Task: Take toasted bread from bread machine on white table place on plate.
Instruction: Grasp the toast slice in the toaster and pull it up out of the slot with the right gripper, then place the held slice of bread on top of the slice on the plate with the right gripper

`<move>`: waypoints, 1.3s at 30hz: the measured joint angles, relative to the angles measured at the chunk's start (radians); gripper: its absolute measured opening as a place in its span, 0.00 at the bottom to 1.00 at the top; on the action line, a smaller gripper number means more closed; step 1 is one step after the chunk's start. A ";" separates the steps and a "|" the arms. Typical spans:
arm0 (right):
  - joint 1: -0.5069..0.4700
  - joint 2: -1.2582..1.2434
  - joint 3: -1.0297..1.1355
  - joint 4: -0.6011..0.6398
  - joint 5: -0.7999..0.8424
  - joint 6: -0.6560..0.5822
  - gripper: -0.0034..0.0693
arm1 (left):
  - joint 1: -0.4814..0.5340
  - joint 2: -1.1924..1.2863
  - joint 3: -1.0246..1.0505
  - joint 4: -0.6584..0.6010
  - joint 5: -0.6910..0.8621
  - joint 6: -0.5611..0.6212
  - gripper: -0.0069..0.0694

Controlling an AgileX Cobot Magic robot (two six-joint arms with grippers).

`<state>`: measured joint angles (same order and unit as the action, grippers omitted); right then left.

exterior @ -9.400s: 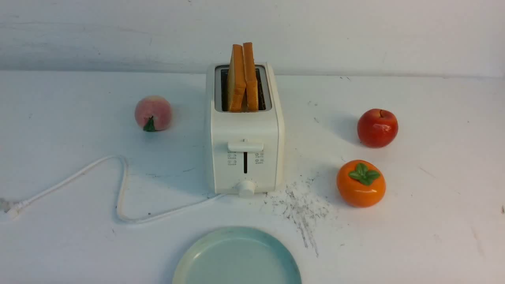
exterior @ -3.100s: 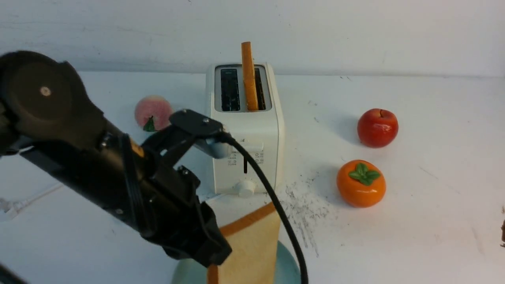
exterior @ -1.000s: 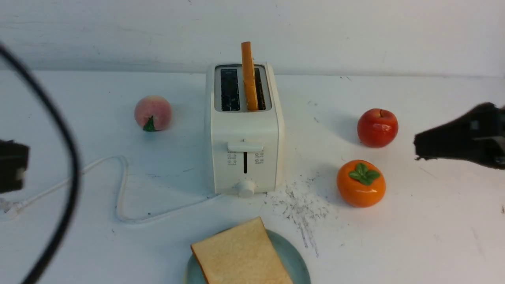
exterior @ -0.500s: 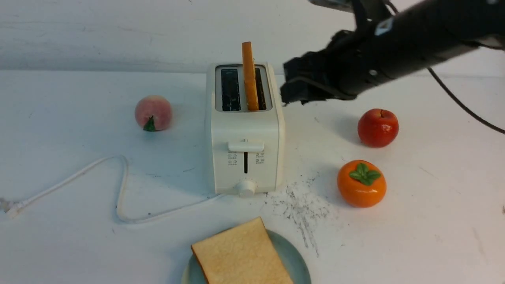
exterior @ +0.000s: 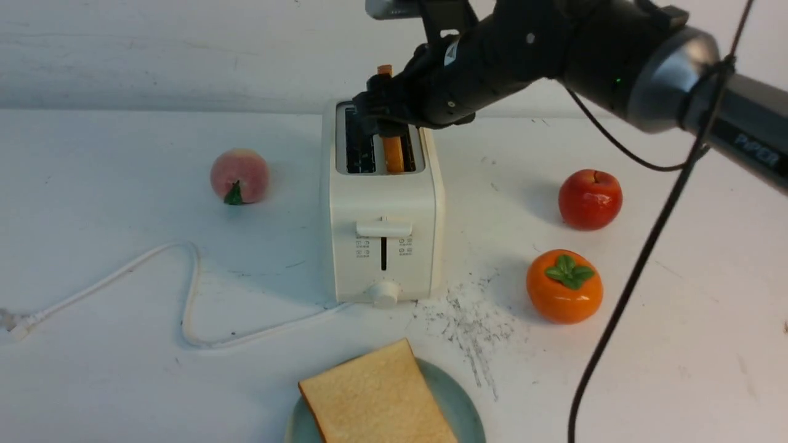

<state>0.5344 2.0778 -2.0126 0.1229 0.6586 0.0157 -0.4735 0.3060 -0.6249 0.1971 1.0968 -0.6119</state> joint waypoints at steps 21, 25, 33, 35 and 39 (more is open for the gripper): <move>0.009 -0.466 -0.007 0.155 0.585 -0.241 0.20 | 0.000 0.000 0.000 0.051 0.016 0.000 0.07; 0.009 -0.467 0.086 0.351 0.599 -0.323 0.20 | 0.000 -0.001 0.000 0.068 0.016 0.000 0.07; 0.009 -0.436 0.463 0.518 0.589 -0.542 0.20 | 0.000 -0.003 0.001 0.070 0.016 0.000 0.07; 0.009 -0.408 0.541 0.546 0.586 -0.624 0.20 | 0.000 -0.003 0.001 0.070 0.016 0.000 0.07; 0.009 -0.339 0.602 0.609 0.574 -0.703 0.20 | 0.000 -0.003 0.001 0.070 0.016 0.000 0.07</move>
<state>0.5437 1.7392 -1.4105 0.7320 1.2325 -0.6871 -0.4735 0.3031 -0.6238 0.2666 1.1124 -0.6119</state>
